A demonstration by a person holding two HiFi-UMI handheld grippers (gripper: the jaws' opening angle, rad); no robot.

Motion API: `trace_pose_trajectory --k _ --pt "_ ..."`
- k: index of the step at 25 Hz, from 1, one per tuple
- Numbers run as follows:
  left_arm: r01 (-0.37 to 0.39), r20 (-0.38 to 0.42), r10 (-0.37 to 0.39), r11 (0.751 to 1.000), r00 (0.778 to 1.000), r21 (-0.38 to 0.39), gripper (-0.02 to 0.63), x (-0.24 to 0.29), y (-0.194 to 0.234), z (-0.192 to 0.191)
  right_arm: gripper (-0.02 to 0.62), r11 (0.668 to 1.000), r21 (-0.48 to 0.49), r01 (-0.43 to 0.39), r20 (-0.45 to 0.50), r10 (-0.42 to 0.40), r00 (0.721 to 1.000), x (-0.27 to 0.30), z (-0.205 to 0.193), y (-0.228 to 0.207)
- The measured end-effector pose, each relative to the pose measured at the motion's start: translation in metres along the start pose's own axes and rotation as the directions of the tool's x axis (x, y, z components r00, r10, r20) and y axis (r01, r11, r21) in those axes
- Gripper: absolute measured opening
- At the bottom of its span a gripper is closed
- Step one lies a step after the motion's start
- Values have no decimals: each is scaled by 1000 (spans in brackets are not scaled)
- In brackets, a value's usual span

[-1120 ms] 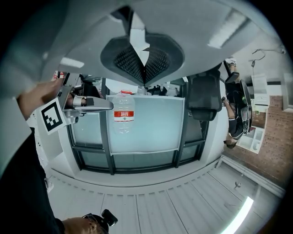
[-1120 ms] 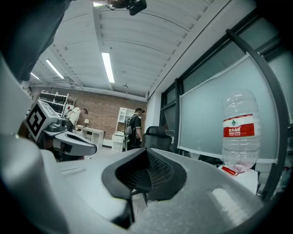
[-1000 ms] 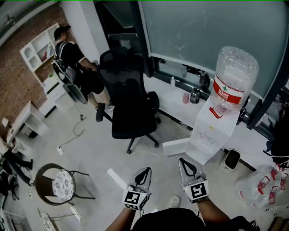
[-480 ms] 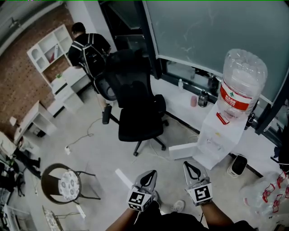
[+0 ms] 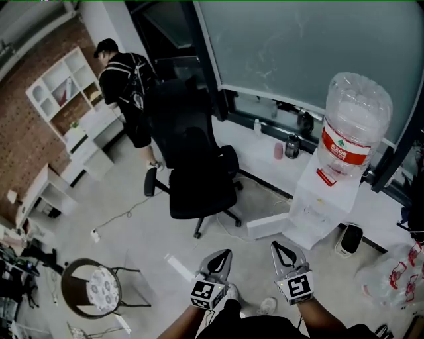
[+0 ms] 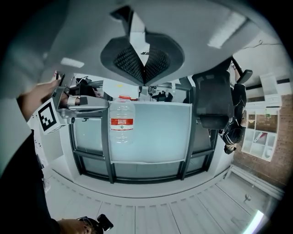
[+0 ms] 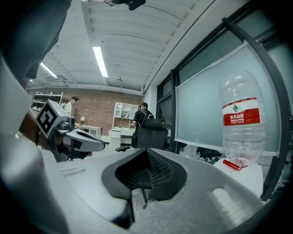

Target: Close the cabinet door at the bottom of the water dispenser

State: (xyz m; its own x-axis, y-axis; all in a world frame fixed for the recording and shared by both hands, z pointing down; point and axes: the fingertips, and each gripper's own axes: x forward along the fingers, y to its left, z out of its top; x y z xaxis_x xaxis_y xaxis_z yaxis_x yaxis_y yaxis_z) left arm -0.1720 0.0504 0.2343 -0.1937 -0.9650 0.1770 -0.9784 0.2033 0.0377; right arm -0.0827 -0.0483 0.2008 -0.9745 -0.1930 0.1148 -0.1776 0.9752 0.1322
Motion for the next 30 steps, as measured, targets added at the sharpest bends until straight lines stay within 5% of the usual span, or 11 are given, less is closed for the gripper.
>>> trace_pose_trajectory --k 9,17,25,30 --pt "102 -57 -103 995 993 -14 18 30 40 -26 3 996 34 83 -50 -81 995 44 -14 1" --pt "252 -116 -248 968 962 21 18 80 58 -73 3 978 54 201 -90 -196 976 72 -57 -14" --pt "255 -74 -253 967 965 18 18 147 58 -157 3 972 27 234 -114 -230 967 80 -159 -26" --pt "226 -29 -226 974 974 -6 18 189 63 -241 3 969 17 248 -128 -244 961 91 -261 -33"
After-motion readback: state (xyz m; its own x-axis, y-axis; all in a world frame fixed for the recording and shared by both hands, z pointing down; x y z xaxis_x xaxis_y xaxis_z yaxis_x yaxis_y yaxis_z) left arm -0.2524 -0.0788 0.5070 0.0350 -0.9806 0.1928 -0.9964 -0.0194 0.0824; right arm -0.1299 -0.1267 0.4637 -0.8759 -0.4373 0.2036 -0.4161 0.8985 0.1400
